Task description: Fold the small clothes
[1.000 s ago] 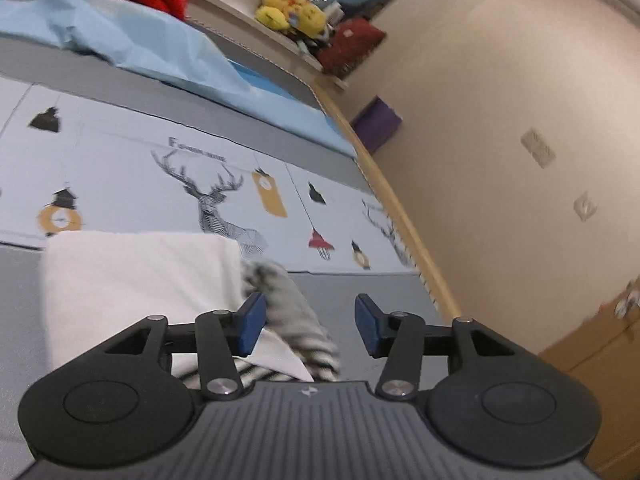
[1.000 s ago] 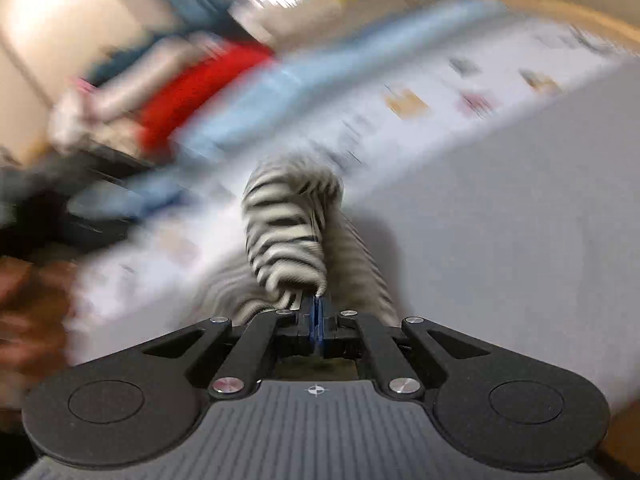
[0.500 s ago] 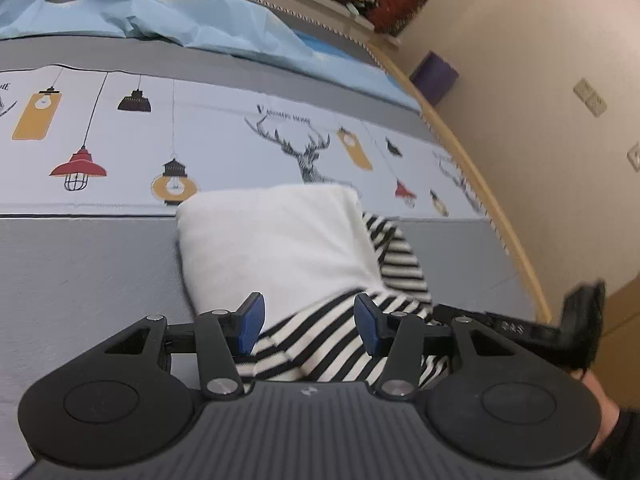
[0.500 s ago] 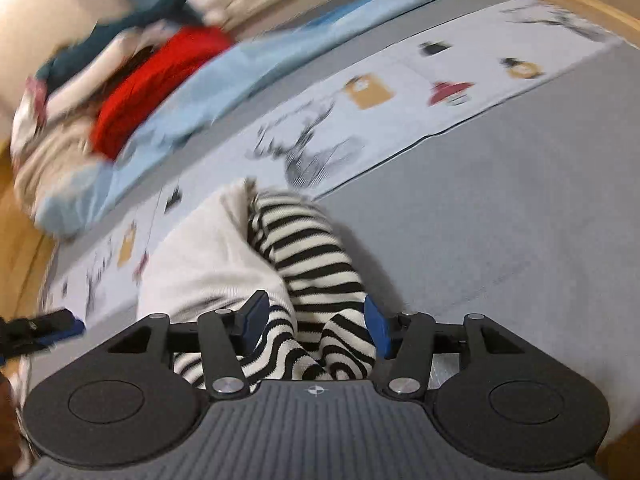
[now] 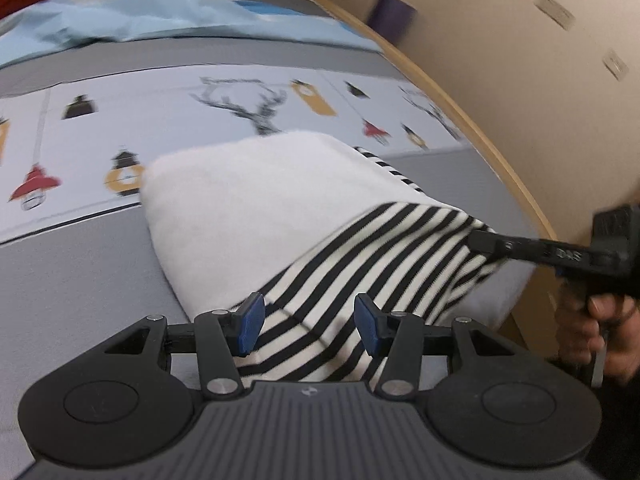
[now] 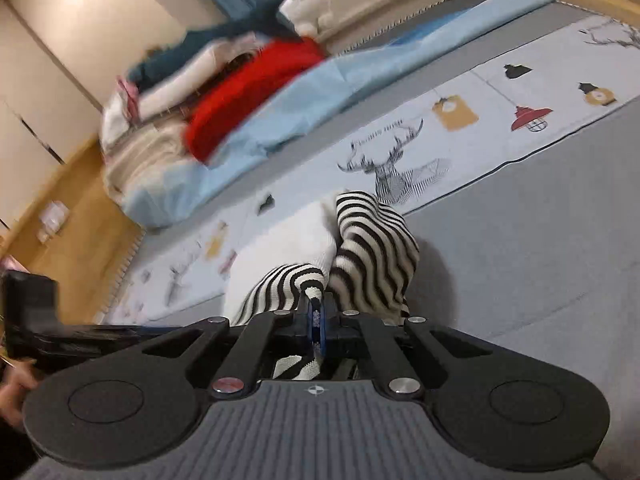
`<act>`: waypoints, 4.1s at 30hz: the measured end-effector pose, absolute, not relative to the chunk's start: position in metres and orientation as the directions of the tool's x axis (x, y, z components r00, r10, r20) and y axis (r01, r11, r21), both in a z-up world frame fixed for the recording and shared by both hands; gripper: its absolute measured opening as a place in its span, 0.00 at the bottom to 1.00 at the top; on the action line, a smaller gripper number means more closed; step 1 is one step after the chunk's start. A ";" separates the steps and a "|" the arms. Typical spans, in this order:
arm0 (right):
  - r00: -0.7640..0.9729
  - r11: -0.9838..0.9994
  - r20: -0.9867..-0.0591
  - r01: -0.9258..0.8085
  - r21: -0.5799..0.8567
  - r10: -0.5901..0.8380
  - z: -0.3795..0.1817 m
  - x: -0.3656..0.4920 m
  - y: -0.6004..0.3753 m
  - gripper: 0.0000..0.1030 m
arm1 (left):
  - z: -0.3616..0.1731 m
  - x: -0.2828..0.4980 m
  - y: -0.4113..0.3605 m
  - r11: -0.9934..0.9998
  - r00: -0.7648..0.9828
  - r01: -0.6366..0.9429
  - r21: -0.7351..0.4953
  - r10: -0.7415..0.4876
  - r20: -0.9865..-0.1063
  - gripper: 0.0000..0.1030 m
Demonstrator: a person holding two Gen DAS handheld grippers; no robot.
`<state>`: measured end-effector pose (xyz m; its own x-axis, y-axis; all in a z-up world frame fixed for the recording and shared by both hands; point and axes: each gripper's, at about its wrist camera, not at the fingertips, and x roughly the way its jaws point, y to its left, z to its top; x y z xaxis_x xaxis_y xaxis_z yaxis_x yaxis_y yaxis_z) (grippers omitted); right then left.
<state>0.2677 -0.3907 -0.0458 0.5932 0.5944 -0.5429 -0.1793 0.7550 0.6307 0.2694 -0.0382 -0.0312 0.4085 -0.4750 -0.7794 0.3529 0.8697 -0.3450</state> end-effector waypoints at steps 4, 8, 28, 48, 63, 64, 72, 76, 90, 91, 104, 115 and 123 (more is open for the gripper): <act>0.519 0.822 -0.680 -0.085 0.563 0.519 -0.066 0.265 -0.413 0.02 | -0.042 0.263 -0.059 0.840 0.334 0.442 -0.316 -0.481 -0.811 0.52; 0.410 0.874 -0.787 -0.055 0.482 0.460 -0.091 0.269 -0.410 0.02 | -0.073 0.260 -0.075 0.835 0.221 0.492 -0.248 -0.395 -0.892 0.52; 0.579 0.897 -0.720 -0.045 0.439 0.382 -0.067 0.278 -0.404 0.44 | -0.065 0.290 -0.027 0.928 0.391 0.257 -0.269 -0.354 -0.849 0.51; 0.508 0.865 -0.720 -0.113 0.488 0.473 -0.106 0.354 -0.351 0.02 | -0.053 0.305 -0.029 0.931 0.477 0.209 -0.298 -0.363 -0.800 0.51; 0.675 0.925 -0.640 -0.191 0.328 0.366 -0.068 0.327 -0.355 0.08 | -0.096 0.316 -0.053 0.958 0.344 0.210 -0.194 -0.258 -0.903 0.51; 0.668 0.893 -0.599 -0.266 0.362 0.442 -0.060 0.319 -0.351 0.08 | -0.095 0.317 -0.053 0.958 0.344 0.209 -0.197 -0.260 -0.902 0.51; 0.248 0.711 -0.811 -0.652 0.265 0.530 -0.108 0.286 -0.277 0.00 | -0.067 0.325 -0.036 0.947 0.470 0.144 -0.287 -0.321 -0.822 0.50; 0.218 0.710 -0.810 -0.633 0.308 0.545 -0.110 0.292 -0.277 0.00 | -0.064 0.331 -0.030 0.935 0.505 0.129 -0.330 -0.348 -0.790 0.48; 0.357 0.746 -0.708 -0.561 0.359 0.609 -0.083 0.306 -0.291 0.04 | -0.097 0.349 -0.015 0.945 0.504 0.026 -0.327 -0.295 -0.812 0.45; 0.389 0.766 -0.702 -0.539 0.351 0.596 -0.083 0.310 -0.293 0.04 | -0.094 0.350 -0.014 0.941 0.522 0.024 -0.338 -0.300 -0.799 0.45; 0.376 0.867 -0.826 -0.437 0.241 0.419 -0.112 0.329 -0.300 0.04 | -0.122 0.383 -0.031 0.961 0.495 0.025 -0.277 -0.252 -0.831 0.45; 0.600 0.925 -0.707 -0.292 0.243 0.375 -0.086 0.360 -0.303 0.25 | -0.100 0.370 -0.001 0.923 0.537 -0.052 -0.380 -0.295 -0.790 0.50; 0.530 0.983 -0.831 -0.153 0.103 0.170 -0.124 0.399 -0.282 0.31 | -0.118 0.364 0.014 0.888 0.442 -0.118 -0.444 -0.354 -0.825 0.77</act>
<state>0.3989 -0.2818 -0.1241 0.5302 0.1699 -0.8306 -0.1534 0.9828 0.1030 0.3638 0.0144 -0.1178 0.4415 -0.3538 -0.8245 -0.1182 0.8880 -0.4444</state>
